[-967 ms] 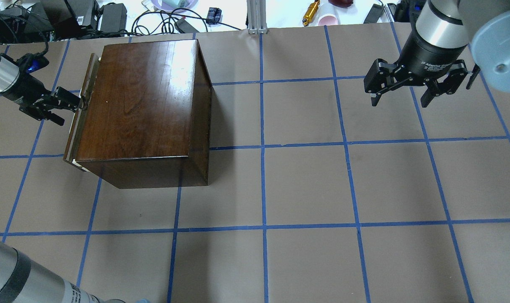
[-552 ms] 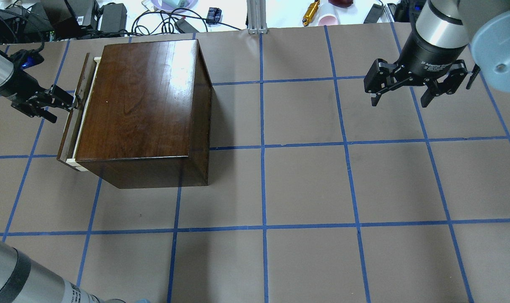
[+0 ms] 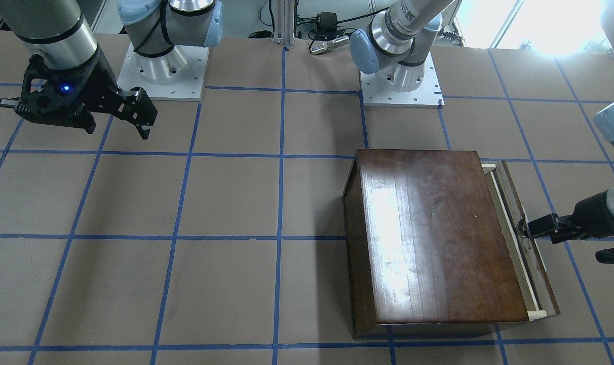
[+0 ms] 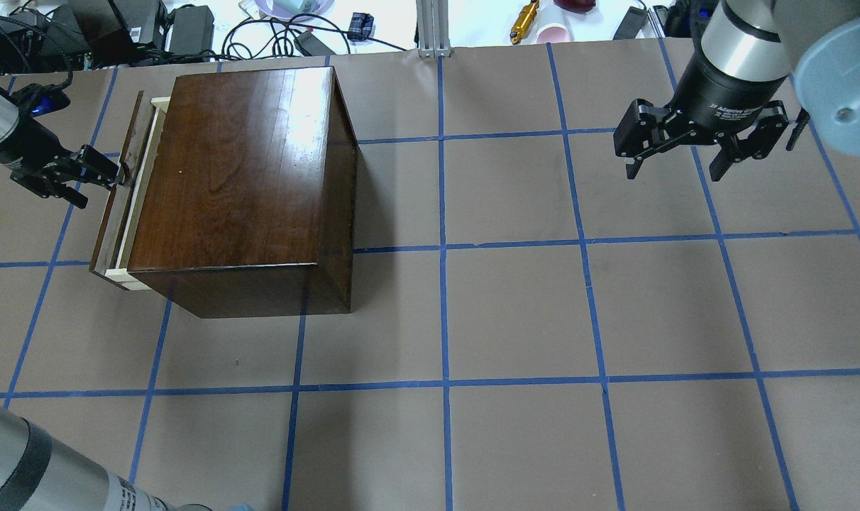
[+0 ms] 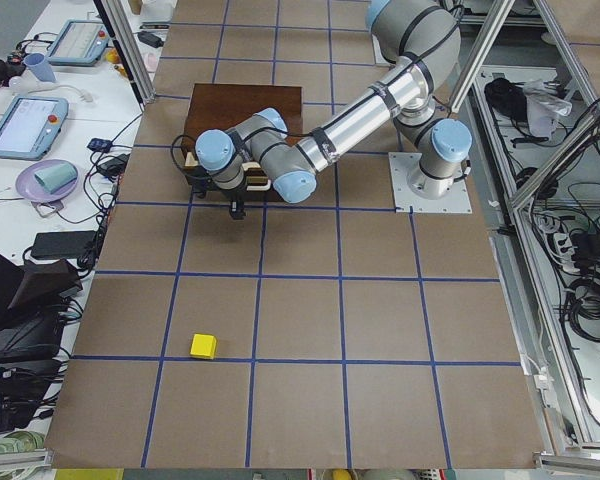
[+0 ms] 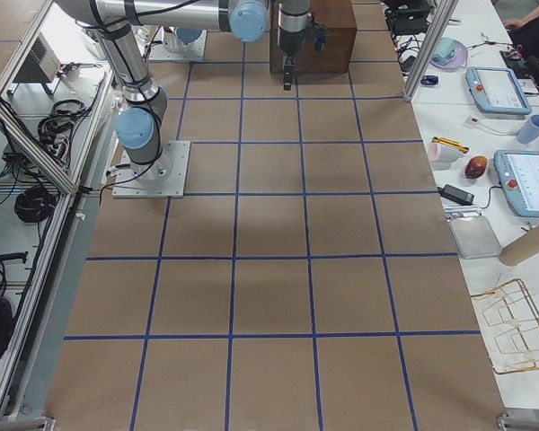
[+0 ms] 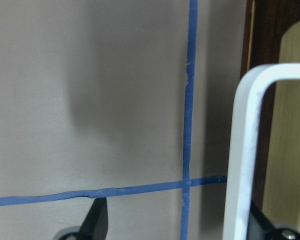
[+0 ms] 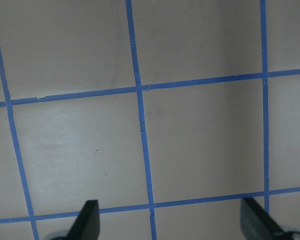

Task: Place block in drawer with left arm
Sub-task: 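Pull the white handle with the left gripper to slide the drawer open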

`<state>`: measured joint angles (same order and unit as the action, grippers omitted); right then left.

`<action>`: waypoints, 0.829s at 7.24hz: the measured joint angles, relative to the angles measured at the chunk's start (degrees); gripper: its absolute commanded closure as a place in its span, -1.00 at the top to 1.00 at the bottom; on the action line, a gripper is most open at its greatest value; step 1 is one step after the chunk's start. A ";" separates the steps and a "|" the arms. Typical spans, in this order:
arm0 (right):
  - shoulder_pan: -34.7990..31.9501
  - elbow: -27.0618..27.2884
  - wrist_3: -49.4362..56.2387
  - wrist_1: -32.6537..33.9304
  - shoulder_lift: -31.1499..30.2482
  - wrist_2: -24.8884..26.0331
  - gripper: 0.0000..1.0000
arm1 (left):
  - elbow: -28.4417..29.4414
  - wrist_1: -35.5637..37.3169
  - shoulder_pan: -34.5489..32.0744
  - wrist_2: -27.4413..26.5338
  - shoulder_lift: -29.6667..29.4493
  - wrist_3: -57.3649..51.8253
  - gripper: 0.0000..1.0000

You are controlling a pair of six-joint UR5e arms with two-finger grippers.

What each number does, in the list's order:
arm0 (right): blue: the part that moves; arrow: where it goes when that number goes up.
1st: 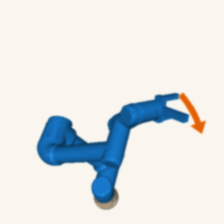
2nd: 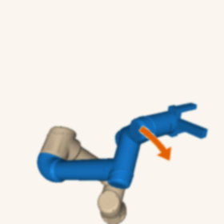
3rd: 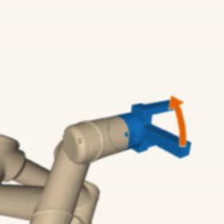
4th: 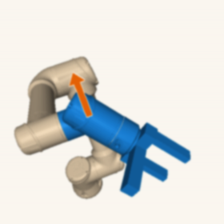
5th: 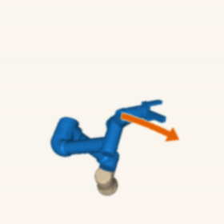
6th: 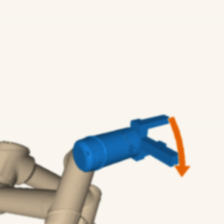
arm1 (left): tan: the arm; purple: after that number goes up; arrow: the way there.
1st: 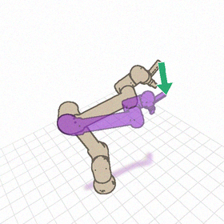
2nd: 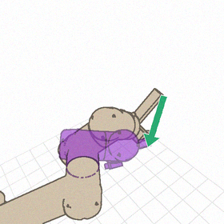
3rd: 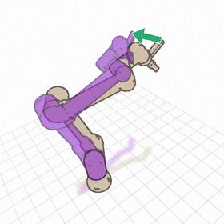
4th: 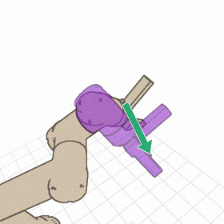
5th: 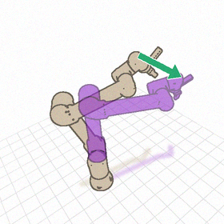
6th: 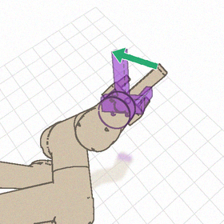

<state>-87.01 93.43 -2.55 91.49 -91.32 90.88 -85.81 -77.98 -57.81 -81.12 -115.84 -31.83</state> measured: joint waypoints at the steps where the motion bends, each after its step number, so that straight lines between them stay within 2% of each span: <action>1: 0.00 0.00 0.00 0.00 0.00 0.00 1.00 | 0.01 0.09 0.13 -0.13 0.03 -0.04 0.79; 6: 0.00 0.00 0.00 0.00 0.00 0.02 1.00 | 0.85 0.54 0.35 -2.44 0.01 -0.94 0.79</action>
<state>-87.01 93.43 -2.55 91.49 -91.32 90.90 -84.97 -77.44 -57.46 -83.55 -115.84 -32.77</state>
